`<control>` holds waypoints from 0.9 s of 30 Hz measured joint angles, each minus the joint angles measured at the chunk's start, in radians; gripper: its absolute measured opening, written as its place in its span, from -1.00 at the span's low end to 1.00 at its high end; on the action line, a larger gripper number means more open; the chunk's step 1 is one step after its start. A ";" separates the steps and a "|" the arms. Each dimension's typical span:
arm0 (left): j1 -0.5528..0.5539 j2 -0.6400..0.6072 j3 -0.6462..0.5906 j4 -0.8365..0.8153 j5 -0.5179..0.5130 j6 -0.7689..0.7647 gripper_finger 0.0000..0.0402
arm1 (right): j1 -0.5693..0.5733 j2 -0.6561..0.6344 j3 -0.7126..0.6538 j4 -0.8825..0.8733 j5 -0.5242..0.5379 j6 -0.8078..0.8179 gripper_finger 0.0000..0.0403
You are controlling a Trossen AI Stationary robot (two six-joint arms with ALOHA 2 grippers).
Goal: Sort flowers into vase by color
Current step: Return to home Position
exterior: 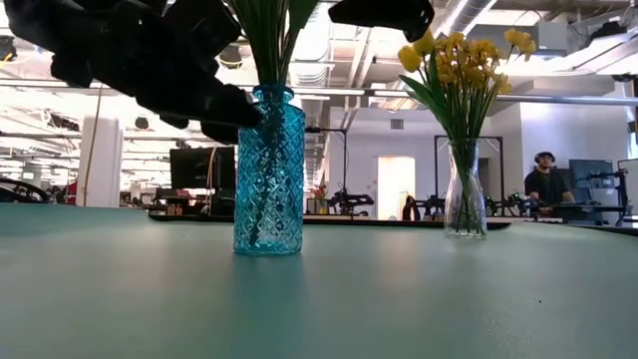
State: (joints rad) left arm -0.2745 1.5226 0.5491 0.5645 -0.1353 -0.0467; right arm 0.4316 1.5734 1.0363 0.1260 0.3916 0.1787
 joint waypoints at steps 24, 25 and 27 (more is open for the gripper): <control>-0.001 -0.554 0.002 -0.732 0.016 -0.063 0.85 | -0.003 0.001 0.000 -0.084 0.003 0.034 0.55; -0.001 -0.581 0.002 -0.764 0.011 -0.077 0.85 | -0.003 0.001 0.000 -0.099 0.003 0.033 0.55; -0.001 -0.631 0.002 -0.826 -0.011 -0.108 0.85 | -0.003 0.001 0.000 -0.136 0.003 0.033 0.55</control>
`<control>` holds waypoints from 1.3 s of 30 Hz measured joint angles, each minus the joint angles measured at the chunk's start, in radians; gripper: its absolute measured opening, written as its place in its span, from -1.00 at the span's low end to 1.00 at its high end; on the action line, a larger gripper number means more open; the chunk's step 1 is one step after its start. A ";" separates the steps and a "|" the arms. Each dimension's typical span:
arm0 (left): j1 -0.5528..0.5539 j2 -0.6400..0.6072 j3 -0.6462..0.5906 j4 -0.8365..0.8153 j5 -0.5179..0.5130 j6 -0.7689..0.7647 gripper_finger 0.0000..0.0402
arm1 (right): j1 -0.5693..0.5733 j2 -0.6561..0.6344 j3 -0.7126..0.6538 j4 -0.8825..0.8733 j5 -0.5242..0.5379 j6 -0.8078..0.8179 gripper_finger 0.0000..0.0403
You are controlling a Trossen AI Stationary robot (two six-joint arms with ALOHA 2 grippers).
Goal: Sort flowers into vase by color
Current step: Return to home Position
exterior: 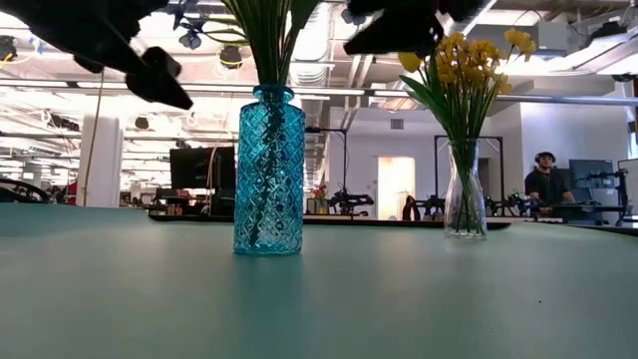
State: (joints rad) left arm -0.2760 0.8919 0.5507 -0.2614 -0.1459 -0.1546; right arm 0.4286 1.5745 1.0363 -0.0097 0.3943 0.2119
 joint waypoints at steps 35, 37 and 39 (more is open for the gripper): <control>0.021 -0.730 -0.367 0.217 -0.280 0.125 0.85 | -0.266 -0.567 -0.602 0.300 -0.080 0.030 0.42; 0.037 -0.767 -0.385 0.217 -0.280 0.125 0.85 | -0.280 -0.604 -0.651 0.321 -0.082 0.038 0.39; 0.058 -0.797 -0.409 0.218 -0.279 0.122 0.85 | -0.297 -0.641 -0.693 0.346 -0.082 0.044 0.34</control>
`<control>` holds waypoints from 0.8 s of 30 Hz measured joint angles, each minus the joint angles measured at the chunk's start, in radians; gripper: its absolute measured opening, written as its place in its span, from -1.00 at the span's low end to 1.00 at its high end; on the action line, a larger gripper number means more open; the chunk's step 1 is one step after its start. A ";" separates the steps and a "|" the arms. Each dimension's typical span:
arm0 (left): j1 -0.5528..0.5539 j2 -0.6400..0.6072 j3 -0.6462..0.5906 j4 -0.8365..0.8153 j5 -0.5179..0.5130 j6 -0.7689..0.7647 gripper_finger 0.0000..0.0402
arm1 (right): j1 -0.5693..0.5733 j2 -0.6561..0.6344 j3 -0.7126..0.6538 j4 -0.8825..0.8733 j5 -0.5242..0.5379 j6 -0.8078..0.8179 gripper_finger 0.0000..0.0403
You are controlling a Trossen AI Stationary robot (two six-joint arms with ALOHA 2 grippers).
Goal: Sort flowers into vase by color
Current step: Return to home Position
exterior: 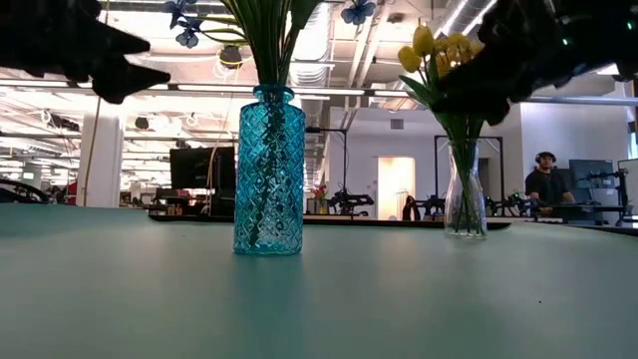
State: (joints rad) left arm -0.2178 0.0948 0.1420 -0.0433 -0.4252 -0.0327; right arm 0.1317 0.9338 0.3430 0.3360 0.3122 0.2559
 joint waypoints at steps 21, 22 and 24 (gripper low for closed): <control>0.165 -0.046 -0.075 -0.052 0.133 -0.057 0.23 | -0.156 -0.218 -0.230 0.057 -0.235 0.055 -0.89; 0.165 -0.046 -0.075 -0.066 0.133 -0.060 0.16 | -0.159 -0.242 -0.243 0.061 -0.236 0.058 -0.91; 0.165 -0.045 -0.075 -0.080 0.140 -0.069 0.01 | -0.160 -0.297 -0.267 0.042 -0.249 0.058 -0.92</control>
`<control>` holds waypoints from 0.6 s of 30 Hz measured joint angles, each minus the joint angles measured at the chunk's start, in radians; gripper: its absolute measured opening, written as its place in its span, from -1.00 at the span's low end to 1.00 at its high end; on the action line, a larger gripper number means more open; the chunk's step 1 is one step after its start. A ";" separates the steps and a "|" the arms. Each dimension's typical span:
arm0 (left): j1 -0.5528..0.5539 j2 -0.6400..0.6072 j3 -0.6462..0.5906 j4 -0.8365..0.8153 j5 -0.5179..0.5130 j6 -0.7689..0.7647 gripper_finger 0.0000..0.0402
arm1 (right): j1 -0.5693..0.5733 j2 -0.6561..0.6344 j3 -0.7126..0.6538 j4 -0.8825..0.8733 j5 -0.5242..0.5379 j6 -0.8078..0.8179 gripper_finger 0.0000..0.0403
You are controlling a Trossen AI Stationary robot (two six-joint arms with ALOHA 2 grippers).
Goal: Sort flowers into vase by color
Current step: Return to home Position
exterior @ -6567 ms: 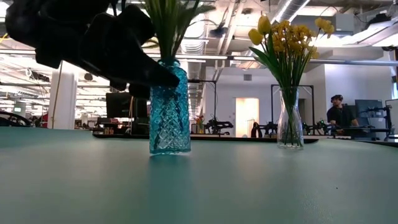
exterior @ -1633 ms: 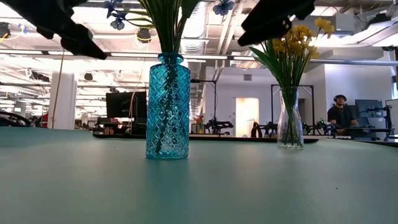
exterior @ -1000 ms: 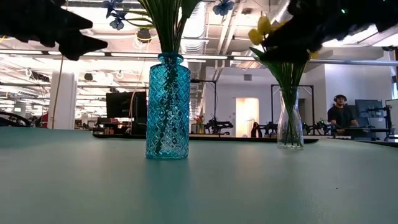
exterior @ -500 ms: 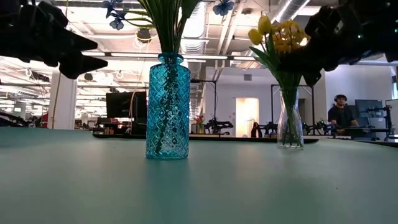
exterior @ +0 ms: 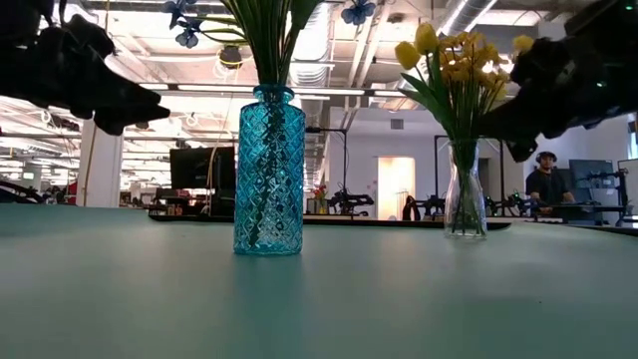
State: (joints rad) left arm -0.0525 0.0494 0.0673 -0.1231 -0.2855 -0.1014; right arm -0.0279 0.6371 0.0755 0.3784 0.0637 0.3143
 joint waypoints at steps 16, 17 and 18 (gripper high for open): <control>0.000 0.000 0.000 0.017 0.084 -0.004 -0.97 | 0.083 -0.329 -0.065 -0.281 -0.008 -0.009 -0.90; 0.000 0.000 0.000 0.017 0.091 -0.008 -0.98 | 0.083 -0.342 -0.065 -0.302 -0.008 -0.009 -0.90; 0.000 0.000 0.000 0.017 0.098 -0.011 -0.98 | 0.083 -0.357 -0.065 -0.328 -0.008 -0.009 -0.89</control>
State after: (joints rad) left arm -0.0528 0.0490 0.0673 -0.1057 -0.1878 -0.1127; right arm 0.0547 0.2797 0.0109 0.0501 0.0559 0.3053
